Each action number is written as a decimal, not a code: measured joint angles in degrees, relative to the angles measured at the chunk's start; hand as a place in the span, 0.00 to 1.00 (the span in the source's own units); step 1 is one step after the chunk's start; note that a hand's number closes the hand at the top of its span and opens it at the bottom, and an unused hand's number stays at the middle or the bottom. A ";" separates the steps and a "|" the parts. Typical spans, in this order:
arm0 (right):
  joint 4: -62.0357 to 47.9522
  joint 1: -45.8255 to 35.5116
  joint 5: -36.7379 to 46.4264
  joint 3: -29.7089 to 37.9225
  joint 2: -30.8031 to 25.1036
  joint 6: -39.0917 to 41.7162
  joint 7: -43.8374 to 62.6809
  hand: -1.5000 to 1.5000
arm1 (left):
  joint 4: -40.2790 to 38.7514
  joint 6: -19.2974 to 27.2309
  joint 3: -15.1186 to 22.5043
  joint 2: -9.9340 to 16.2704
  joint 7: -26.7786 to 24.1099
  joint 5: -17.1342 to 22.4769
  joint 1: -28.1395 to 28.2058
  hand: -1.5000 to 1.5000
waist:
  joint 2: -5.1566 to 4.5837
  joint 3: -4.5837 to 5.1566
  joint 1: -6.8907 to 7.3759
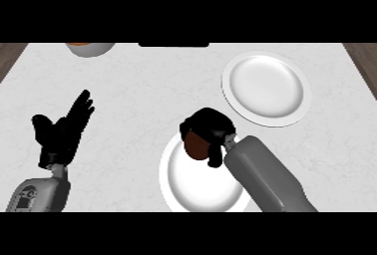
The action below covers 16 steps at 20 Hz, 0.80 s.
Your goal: Pick the cupcake from the plate and place it in the plate
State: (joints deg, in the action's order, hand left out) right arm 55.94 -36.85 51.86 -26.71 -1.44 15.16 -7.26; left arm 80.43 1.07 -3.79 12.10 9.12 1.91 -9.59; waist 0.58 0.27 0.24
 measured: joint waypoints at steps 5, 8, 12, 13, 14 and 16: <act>3.44 2.23 -1.27 -1.44 -0.11 -0.04 1.27 1.00 | 1.67 -0.17 0.26 -0.59 0.94 -0.40 1.08 0.50 | -0.01 0.07 -0.10; 7.61 4.72 -3.91 -5.41 -0.38 0.36 5.17 1.00 | 1.43 -0.29 -0.09 -0.35 1.27 -0.52 0.20 0.50 | 0.06 0.12 -0.19; 15.44 9.32 -2.05 -7.82 0.66 -2.54 9.67 1.00 | 1.38 -0.91 -0.91 0.19 0.94 -0.27 0.65 0.50 | -0.22 -0.11 -0.36; 16.64 9.85 -1.06 -7.78 0.78 -4.26 10.21 1.00 | 0.63 -0.99 -1.10 0.13 0.61 -0.20 0.37 0.50 | -0.28 -0.15 -0.46; 18.52 10.57 -0.31 -7.75 0.87 -5.82 10.74 1.00 | 0.48 -0.86 -1.22 0.07 0.60 -0.21 0.30 0.50 | -0.30 -0.17 -0.58; 23.36 11.31 0.62 -6.98 0.71 -9.00 11.99 1.00 | 0.59 -0.92 -1.28 -0.02 0.47 -0.13 0.86 0.50 | -0.19 -0.22 -0.89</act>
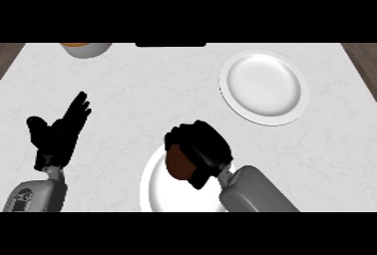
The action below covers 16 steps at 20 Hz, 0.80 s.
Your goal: Pick the cupcake from the plate and place it in the plate
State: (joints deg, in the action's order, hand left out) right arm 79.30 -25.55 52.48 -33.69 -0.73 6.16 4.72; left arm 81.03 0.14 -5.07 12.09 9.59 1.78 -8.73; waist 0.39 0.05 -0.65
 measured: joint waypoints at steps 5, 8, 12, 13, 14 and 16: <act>10.57 1.95 4.65 3.09 -0.64 -8.01 4.34 1.00 | -0.11 0.50 0.02 -0.38 0.19 -0.27 -0.27 0.50 | 0.06 -0.04 -0.57; 15.53 2.84 6.39 6.14 -1.23 -9.61 7.53 1.00 | 0.68 0.16 -0.07 -0.07 0.34 -0.25 0.34 0.50 | -0.03 -0.04 -0.22; 15.36 2.46 3.48 13.37 -1.63 -10.97 7.66 1.00 | 1.47 0.26 0.18 -0.23 1.19 -0.56 -0.21 0.50 | -0.26 -0.07 0.32; 15.23 2.42 2.69 15.08 -1.85 -11.19 7.54 1.00 | 1.37 0.06 -0.01 -0.11 1.44 -0.39 -0.52 0.50 | -0.29 -0.06 0.38; 15.46 2.03 1.52 16.77 -2.08 -10.53 7.71 1.00 | 0.38 -0.25 -0.44 0.03 0.69 -0.20 -0.75 0.50 | -0.33 -0.06 0.40; 13.84 1.03 -0.87 20.63 -2.65 -10.74 6.71 1.00 | 1.30 -0.61 -0.31 -0.08 0.85 -0.07 0.04 0.50 | -0.36 -0.06 0.62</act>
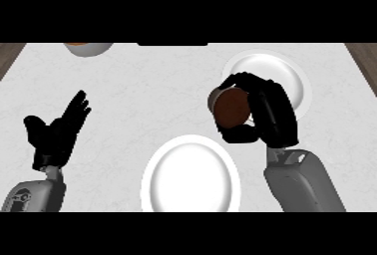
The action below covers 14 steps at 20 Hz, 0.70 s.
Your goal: Pick the cupcake from the plate and place it in the plate
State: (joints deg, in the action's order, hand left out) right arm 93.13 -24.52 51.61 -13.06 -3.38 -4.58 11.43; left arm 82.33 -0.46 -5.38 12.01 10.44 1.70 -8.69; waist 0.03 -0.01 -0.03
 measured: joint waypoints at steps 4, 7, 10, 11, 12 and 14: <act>-7.40 -4.42 -3.47 7.56 -2.30 -0.85 -3.15 1.00 | -1.04 0.28 0.67 -0.97 -1.33 -0.94 -0.05 0.50 | -0.13 0.00 0.30; -14.30 -6.49 -4.74 11.30 -3.85 -2.68 -6.83 1.00 | -0.49 -0.04 0.22 -0.49 -0.16 -0.76 -0.75 0.50 | -0.16 0.00 0.47; -21.76 -10.03 -5.90 14.70 -6.09 -3.54 -10.43 1.00 | -2.26 -0.18 -0.21 -0.39 -1.15 -1.09 -1.64 0.50 | -0.21 -0.01 0.52; -24.08 -10.62 -5.75 15.27 -7.04 -3.76 -11.76 1.00 | -1.85 -0.54 -0.25 -0.22 -0.81 -0.91 -1.42 0.50 | -0.21 0.00 0.59; -26.62 -11.99 -5.42 15.78 -7.77 -3.73 -12.13 1.00 | -1.49 -0.78 -0.46 0.03 -0.19 -0.63 -1.76 0.50 | -0.22 -0.01 0.66; -31.13 -13.66 -5.23 16.54 -9.62 -2.64 -13.54 1.00 | -1.86 -0.78 -0.27 -0.35 -0.68 -0.81 -1.72 0.50 | -0.26 -0.01 0.76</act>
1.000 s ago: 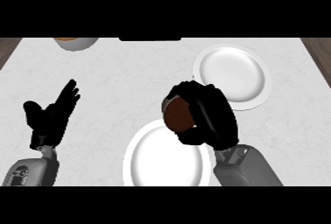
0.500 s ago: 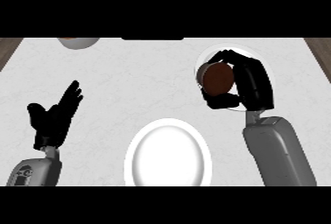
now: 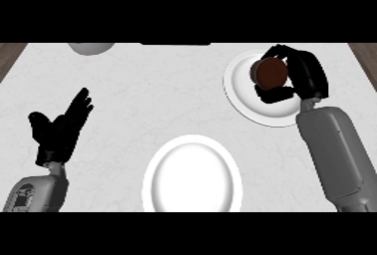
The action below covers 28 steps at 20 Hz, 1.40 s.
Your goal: Pick the cupcake from the plate and place it in the plate
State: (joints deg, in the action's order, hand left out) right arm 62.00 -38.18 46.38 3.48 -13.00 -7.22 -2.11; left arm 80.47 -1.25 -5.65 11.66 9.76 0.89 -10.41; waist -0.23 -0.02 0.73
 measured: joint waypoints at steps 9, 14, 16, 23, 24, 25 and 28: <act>-22.16 -7.07 -4.69 4.92 -4.99 7.03 -11.58 0.00 | -1.18 0.48 0.27 -1.03 -0.49 -0.50 -1.28 0.50 | -0.35 -0.04 0.71; -27.00 -9.03 -7.06 7.37 -5.57 4.48 -21.81 0.00 | 0.28 0.09 0.66 -1.00 -0.72 -0.85 0.62 0.50 | -0.23 -0.07 0.67; -26.24 -9.46 -9.81 8.93 -4.88 5.25 -25.79 0.00 | 0.05 -0.15 0.22 -0.79 -0.89 -0.52 0.70 0.50 | -0.12 -0.06 0.39; -20.67 -10.48 -21.53 14.75 -3.15 14.98 -27.98 0.00 | 0.11 0.34 -0.58 -0.78 -0.65 -0.39 1.17 0.50 | 0.44 0.01 -0.86; -20.36 -10.46 -23.19 15.69 -3.57 17.10 -26.53 0.00 | 0.19 0.28 -0.68 -0.75 -0.65 -0.30 1.29 0.50 | 0.48 0.03 -0.97; -20.62 -10.89 -24.54 16.37 -3.35 18.68 -24.58 0.00 | 0.10 0.40 -0.59 -0.88 -0.87 -0.48 1.34 0.50 | 0.48 0.03 -0.98; -22.08 -11.07 -28.65 18.43 -4.42 25.07 -20.52 0.00 | 0.42 0.28 -0.47 -0.86 -0.47 -0.52 1.43 0.50 | 0.42 0.02 -0.91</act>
State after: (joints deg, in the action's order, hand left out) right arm 39.92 -49.25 17.73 21.91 -17.42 17.85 -22.64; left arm 80.89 -0.97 -6.12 10.80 9.29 0.37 -8.98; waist 0.19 0.01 -0.18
